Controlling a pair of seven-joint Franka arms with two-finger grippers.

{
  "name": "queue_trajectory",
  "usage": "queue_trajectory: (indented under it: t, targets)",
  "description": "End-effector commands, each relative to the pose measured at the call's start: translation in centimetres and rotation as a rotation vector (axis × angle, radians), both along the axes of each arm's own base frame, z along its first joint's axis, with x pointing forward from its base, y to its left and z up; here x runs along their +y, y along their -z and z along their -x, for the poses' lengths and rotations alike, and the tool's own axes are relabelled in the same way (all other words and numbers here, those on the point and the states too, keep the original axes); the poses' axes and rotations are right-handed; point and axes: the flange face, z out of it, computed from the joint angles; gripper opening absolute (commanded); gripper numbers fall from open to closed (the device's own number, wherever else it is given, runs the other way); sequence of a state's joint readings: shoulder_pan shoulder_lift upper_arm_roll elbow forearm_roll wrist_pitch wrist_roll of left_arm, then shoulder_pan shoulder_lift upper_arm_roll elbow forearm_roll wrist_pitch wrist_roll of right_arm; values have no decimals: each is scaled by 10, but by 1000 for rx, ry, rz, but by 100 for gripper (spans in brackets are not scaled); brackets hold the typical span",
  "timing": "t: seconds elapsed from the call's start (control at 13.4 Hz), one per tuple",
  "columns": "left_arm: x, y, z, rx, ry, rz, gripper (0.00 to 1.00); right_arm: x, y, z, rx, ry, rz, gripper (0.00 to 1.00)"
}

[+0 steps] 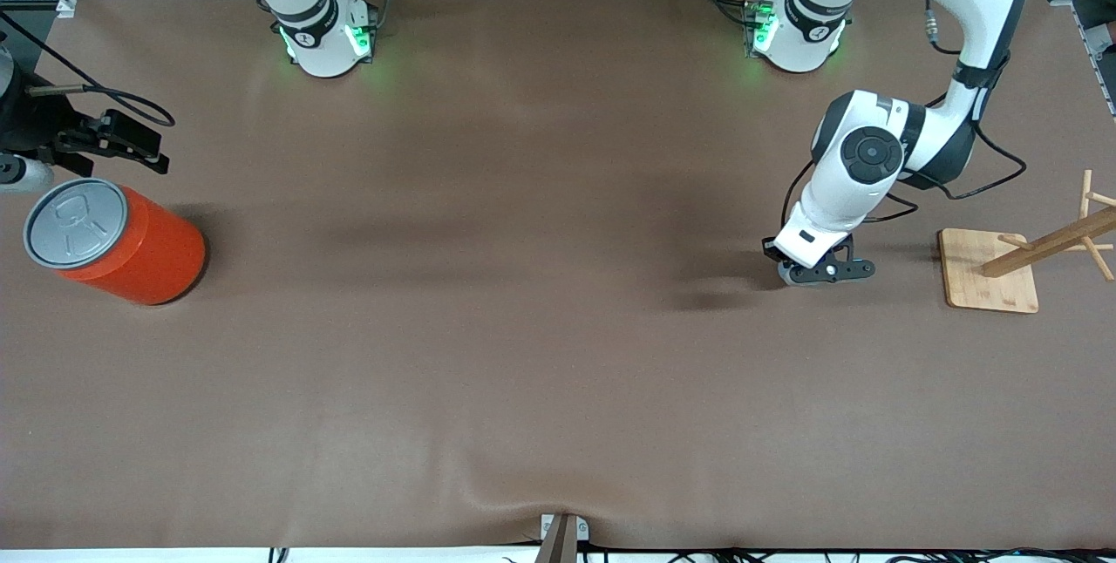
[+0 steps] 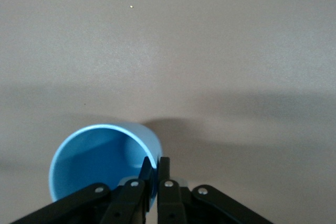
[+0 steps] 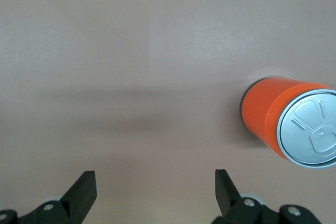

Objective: Flip cup
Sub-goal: 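Open the left gripper and release the upright cup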

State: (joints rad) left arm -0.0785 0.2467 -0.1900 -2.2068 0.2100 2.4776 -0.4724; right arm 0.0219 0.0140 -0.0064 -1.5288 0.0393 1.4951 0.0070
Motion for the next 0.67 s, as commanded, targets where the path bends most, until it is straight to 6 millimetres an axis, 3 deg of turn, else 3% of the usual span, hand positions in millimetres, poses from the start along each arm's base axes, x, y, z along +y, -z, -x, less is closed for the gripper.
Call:
queue_trajectory:
  t: [0.0,0.07,0.37,0.6]
  targets:
    - [-1,-10,-2,-28,5,-7,79,-5,-7,5,1,4,-21,100]
    - [0,-14,-2,-33,4,-9,100,-6,-6,6,6,4,-19,100]
    - [0,-50,-5,-15,-20,-32,100,-18,-9,11,15,23,-20,100]
    - [-7,-100,-14,-6,-28,-62,100,-17,-10,15,11,20,-18,100]
